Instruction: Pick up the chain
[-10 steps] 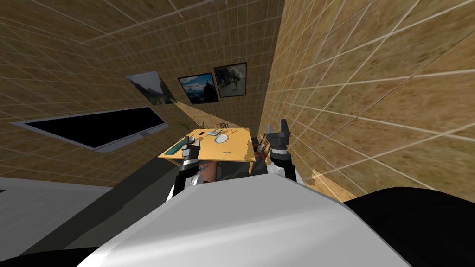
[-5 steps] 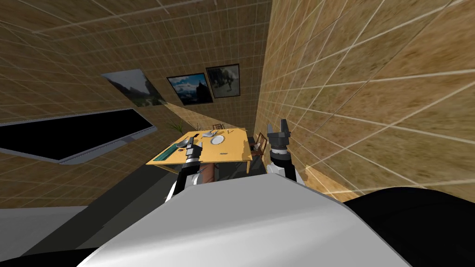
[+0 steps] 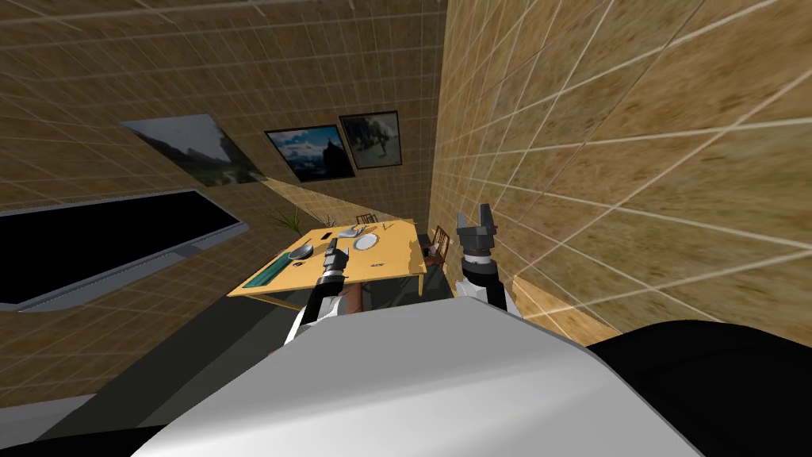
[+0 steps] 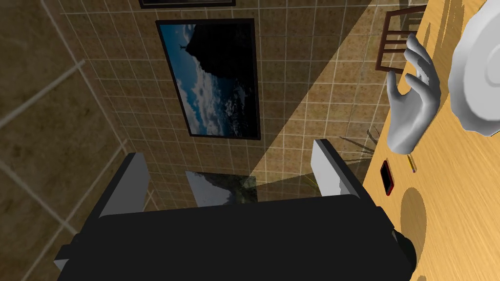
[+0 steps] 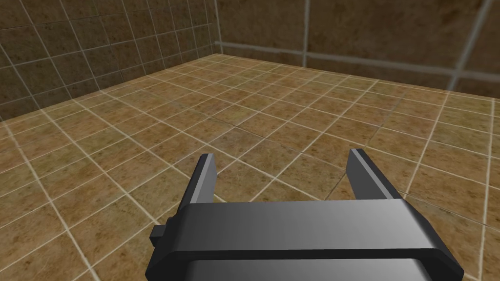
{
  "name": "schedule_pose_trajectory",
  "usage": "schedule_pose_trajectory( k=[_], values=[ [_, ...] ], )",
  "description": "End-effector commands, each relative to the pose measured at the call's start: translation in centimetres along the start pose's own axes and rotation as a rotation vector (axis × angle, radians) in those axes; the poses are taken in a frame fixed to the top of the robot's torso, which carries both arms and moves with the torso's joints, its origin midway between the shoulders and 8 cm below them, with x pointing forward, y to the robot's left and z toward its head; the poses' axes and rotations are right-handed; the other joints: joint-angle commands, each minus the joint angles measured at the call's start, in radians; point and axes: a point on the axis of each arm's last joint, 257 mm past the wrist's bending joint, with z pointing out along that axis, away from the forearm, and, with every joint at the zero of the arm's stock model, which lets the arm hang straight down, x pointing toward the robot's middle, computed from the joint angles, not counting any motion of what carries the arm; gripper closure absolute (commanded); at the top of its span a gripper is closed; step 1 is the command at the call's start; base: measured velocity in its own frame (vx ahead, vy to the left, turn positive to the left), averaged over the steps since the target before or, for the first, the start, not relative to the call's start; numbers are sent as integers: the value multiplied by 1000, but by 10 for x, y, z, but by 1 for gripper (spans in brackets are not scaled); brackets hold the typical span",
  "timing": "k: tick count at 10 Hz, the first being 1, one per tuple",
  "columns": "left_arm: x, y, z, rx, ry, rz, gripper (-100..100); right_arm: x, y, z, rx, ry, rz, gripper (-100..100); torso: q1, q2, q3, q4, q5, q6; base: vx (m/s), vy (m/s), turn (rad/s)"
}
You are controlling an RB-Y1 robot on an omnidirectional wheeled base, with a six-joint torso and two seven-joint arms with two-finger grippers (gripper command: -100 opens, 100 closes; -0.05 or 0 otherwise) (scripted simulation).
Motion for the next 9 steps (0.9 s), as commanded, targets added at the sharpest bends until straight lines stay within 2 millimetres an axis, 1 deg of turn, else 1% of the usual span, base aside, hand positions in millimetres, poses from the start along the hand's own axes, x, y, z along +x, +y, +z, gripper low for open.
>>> schedule_pose_trajectory(
  k=[1, 2, 3, 4, 5, 6, 7, 8, 9],
  values=[
    [-6, 19, 3, -59, -9, -3, -100, 0, 0, 0, 0, 0, 0, 0, 0, 0, 0, 0, 0, 0, -6, -5, -278],
    [-6, 22, 3, -69, -9, -4, -100, 0, 0, 0, 0, 0, 0, 0, 0, 0, 0, 0, 0, 0, -6, -5, -45],
    [-11, 40, 4, -121, -19, -8, -100, 0, 0, 0, 0, 0, 0, 0, 0, 0, 0, 0, 0, 0, -8, -7, -306],
    [-12, 43, 4, -134, -20, -9, -100, 0, 0, 0, 0, 0, 0, 0, 0, 0, 0, 0, 0, 1, -8, 4, -117],
    [-17, 60, 5, -177, -31, -14, -100, 0, 0, 0, 0, 0, 0, 0, 0, 0, 0, 0, 0, 0, -9, -3, -247],
    [-18, 65, 4, -197, -33, -15, -100, 0, 0, 0, 0, 0, 0, 0, 0, 0, 0, 0, 0, 1, -8, 4, -121],
    [-18, 66, 4, -201, -34, -15, -100, 0, 0, 0, 0, 0, 0, 0, 0, 0, 0, 0, 0, 0, -3, 3, 39],
    [-24, 85, 4, -255, -48, -21, -100, 0, 0, 0, 0, 0, 0, 0, 0, 0, 0, 0, 0, 0, -5, -4, -238],
    [-24, 89, 3, -271, -49, -22, -100, 0, 0, 0, 0, 0, 0, 0, 0, 0, 0, 0, 0, 1, -7, 5, -161]
  ],
)
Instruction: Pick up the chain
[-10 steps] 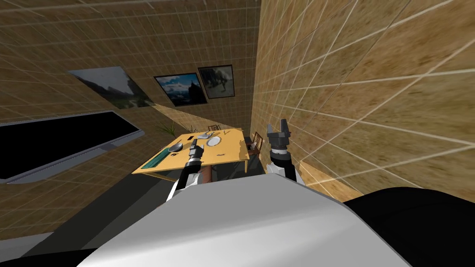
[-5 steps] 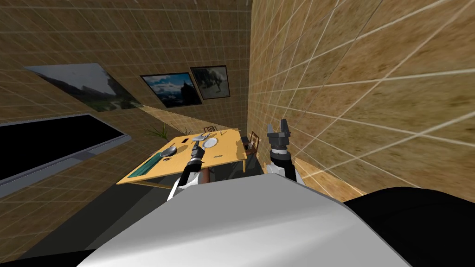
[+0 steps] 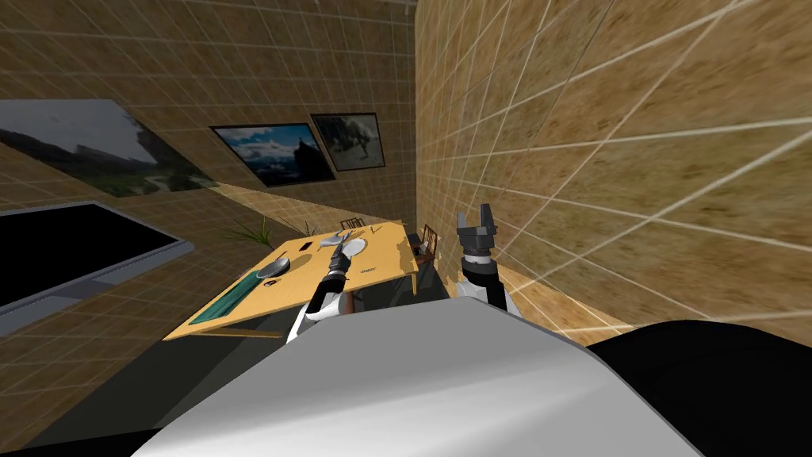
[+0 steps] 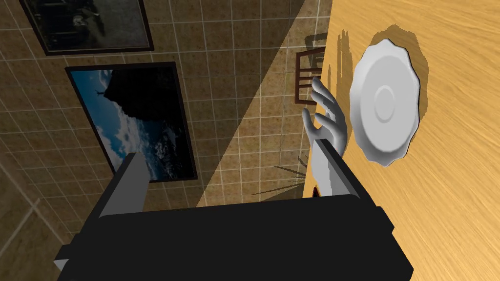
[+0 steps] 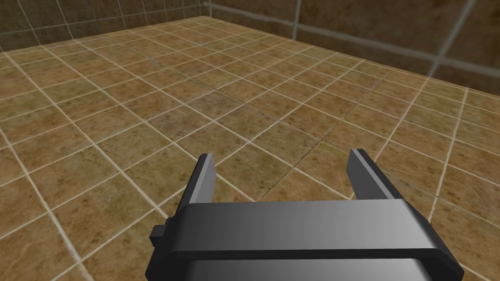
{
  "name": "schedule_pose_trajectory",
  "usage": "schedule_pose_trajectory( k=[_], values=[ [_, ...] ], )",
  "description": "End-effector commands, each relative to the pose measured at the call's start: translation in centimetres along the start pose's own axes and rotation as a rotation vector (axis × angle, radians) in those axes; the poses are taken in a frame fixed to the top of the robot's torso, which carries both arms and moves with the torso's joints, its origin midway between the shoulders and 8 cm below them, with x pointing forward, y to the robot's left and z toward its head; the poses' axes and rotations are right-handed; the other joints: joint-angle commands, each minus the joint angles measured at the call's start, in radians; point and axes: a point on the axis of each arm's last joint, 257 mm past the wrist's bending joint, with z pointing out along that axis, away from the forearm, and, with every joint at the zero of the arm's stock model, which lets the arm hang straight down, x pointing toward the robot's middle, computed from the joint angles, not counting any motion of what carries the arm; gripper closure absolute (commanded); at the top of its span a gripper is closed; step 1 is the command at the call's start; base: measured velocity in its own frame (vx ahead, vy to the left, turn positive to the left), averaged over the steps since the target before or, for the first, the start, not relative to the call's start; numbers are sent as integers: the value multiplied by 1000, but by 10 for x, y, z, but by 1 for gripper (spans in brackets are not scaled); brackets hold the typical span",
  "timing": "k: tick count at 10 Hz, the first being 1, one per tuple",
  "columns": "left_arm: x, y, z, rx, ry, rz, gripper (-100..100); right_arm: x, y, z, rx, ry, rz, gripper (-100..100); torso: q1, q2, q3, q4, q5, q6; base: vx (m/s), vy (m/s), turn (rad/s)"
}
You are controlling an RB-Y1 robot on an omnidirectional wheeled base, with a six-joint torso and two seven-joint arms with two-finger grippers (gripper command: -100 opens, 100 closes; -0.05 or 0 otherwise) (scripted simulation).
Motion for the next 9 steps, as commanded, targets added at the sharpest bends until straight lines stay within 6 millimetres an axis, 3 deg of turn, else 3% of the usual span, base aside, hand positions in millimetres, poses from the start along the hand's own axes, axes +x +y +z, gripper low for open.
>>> schedule_pose_trajectory(
  k=[1, 9],
  values=[
    [-7, 22, 5, -65, -17, -9, -100, 0, 0, 0, 0, 0, 0, 0, 0, 0, 0, 0, 0, 0, -8, 3, -265],
    [-41, 114, 9, -352, -101, -53, -100, 0, 0, 0, 0, 0, 0, 0, 1, 0, 0, 0, 0, 0, -8, 12, -185]
  ],
)
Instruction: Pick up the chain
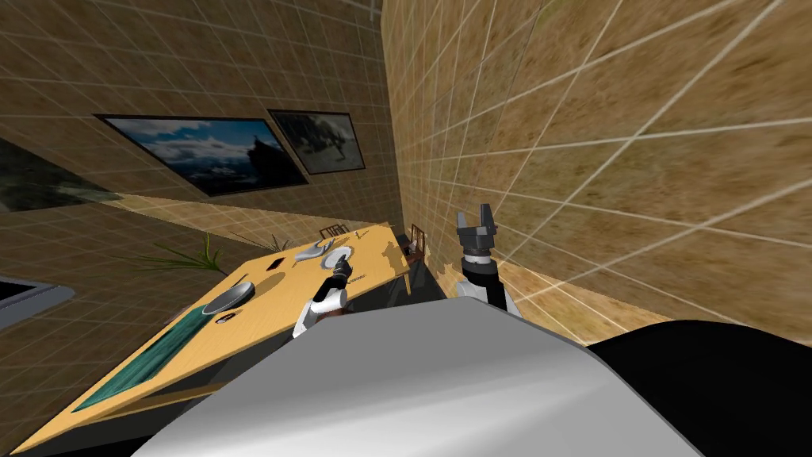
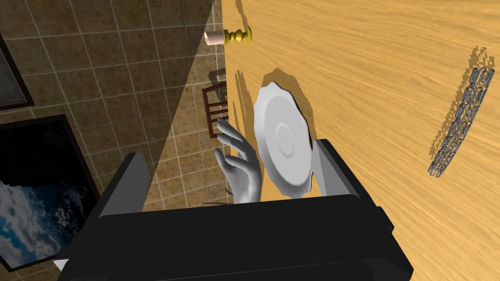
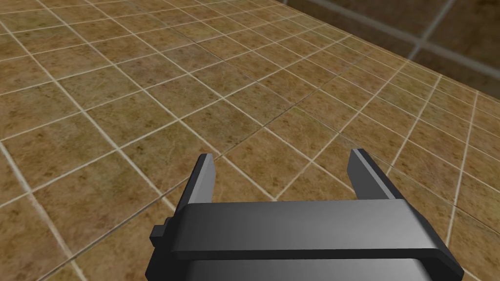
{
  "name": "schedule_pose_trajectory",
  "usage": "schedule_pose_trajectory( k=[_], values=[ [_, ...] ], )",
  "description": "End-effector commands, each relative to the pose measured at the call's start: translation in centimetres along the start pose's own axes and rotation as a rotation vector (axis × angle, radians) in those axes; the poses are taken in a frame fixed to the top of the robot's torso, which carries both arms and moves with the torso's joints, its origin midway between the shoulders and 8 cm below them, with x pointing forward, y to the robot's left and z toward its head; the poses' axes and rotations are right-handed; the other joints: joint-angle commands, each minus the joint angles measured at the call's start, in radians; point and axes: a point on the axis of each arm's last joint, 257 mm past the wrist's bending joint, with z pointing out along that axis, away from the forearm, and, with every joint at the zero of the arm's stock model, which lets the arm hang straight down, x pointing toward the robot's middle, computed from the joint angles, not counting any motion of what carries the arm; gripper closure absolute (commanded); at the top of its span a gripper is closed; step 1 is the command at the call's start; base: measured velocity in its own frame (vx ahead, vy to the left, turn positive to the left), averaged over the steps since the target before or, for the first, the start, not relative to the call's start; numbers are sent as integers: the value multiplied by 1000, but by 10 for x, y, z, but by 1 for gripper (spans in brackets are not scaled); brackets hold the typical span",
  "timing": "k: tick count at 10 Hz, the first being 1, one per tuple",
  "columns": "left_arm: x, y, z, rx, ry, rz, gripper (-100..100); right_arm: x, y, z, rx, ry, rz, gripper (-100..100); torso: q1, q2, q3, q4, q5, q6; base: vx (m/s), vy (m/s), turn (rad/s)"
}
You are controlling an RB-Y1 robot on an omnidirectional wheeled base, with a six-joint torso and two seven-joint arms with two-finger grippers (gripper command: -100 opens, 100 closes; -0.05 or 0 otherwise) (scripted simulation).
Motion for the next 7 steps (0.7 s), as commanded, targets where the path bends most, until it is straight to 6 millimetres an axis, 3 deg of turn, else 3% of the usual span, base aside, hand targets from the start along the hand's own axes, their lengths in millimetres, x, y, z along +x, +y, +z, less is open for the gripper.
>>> schedule_pose_trajectory(
  k=[1, 2, 7],
  values=[
    [-5, 13, 2, -50, -14, -7, -100, 0, 0, 0, 0, 0, 0, 0, 0, 0, 0, 0, 0, 0, -8, 21, -140],
    [-5, 14, 2, -55, -14, -8, -100, 0, 0, 0, 0, 0, 0, 0, 0, 0, 0, 0, 0, -1, -3, 8, 11],
    [-34, 68, 16, -241, -81, -52, -100, 0, 0, 0, 0, 0, 0, 0, 0, 0, 0, 0, 0, -1, -9, 21, -181]
  ],
)
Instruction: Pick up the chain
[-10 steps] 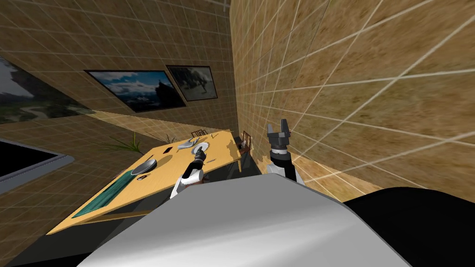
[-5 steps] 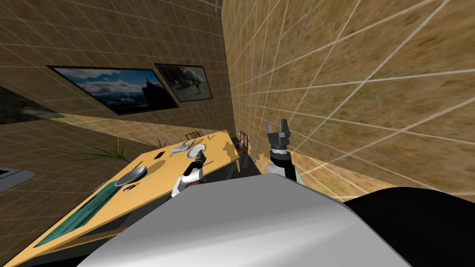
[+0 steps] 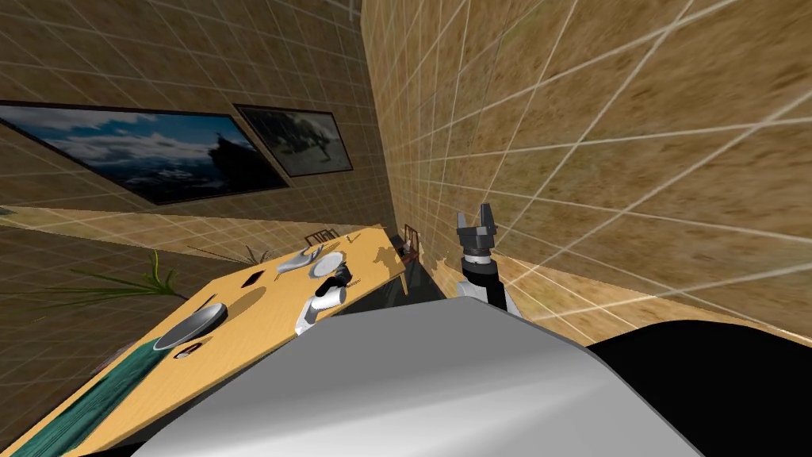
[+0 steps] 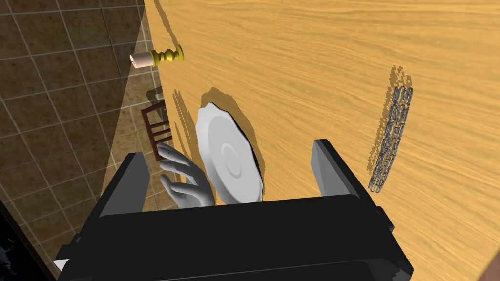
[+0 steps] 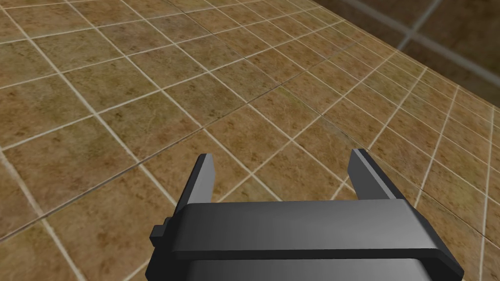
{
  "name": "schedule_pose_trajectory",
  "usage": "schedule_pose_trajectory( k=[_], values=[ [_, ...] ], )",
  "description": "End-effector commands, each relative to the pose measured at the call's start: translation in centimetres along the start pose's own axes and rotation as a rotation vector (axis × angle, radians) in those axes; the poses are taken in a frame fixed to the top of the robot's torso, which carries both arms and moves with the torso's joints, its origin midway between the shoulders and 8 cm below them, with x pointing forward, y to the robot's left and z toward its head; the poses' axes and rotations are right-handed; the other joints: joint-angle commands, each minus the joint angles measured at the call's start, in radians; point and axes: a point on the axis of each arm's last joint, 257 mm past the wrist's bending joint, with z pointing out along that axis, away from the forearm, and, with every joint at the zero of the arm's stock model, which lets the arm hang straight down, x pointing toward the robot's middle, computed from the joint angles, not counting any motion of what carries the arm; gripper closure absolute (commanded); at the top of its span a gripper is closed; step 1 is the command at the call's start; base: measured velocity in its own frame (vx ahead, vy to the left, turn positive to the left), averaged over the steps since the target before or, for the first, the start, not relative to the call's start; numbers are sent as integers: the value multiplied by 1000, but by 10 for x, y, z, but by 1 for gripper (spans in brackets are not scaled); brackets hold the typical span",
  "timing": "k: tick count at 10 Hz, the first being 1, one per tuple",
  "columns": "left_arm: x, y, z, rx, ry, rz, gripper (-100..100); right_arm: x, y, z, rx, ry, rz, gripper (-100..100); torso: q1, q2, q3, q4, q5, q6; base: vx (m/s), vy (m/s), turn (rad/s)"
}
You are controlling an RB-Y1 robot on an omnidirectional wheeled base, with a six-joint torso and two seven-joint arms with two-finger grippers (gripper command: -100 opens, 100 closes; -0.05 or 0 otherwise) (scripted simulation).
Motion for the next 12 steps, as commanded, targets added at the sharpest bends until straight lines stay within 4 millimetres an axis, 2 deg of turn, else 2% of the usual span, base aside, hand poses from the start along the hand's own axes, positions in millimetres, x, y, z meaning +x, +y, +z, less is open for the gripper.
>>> schedule_pose_trajectory(
  k=[1, 4, 12],
  values=[
    [-6, 13, 4, -53, -16, -9, -100, 0, 0, 0, 0, 0, 0, 0, 0, 0, 0, 0, 0, 0, -10, 33, -140],
    [-25, 41, 16, -165, -59, -44, -100, 0, 0, 0, 0, 0, 0, 0, 0, 0, 0, 0, 0, -1, -16, 36, -199],
    [-62, 101, 24, -420, -144, -126, -100, 0, 0, 0, 0, 0, 0, 0, 1, 0, 0, 0, 0, -1, -16, 41, -139]
  ],
)
